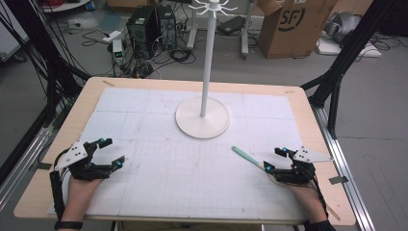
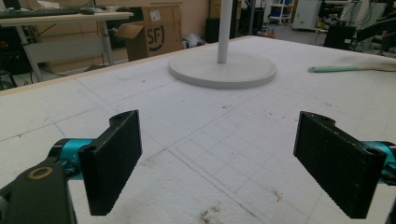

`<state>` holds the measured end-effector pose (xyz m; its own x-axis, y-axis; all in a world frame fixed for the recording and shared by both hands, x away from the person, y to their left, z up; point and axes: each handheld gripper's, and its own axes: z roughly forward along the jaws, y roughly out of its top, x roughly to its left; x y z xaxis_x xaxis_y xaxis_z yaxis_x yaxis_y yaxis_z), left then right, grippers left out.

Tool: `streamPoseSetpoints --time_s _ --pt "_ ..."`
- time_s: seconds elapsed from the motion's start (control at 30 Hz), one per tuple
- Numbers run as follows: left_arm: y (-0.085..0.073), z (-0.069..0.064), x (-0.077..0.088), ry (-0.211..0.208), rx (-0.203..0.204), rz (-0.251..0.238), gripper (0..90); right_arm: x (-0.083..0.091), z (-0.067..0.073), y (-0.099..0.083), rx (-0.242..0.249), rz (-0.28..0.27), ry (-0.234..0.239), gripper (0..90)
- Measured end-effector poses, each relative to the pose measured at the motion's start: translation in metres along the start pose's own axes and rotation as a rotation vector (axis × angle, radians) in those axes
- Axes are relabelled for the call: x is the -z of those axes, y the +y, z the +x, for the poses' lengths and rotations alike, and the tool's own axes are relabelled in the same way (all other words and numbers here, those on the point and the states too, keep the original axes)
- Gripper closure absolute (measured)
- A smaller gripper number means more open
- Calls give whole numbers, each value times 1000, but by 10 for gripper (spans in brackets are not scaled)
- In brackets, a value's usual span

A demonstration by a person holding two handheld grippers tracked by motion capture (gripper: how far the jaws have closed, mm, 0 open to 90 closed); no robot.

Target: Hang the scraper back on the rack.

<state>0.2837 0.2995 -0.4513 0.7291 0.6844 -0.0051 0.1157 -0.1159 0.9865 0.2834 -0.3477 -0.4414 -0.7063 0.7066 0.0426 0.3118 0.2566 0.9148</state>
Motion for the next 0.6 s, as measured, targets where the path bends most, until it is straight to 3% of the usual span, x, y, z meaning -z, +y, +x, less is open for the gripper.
streamPoseSetpoints --time_s 0.17,0.6 --pt "0 0 0 0 1 0 158 -3 1 -1 15 19 11 335" --pt "0 0 0 1 -5 1 159 -13 5 -1 50 143 51 578"
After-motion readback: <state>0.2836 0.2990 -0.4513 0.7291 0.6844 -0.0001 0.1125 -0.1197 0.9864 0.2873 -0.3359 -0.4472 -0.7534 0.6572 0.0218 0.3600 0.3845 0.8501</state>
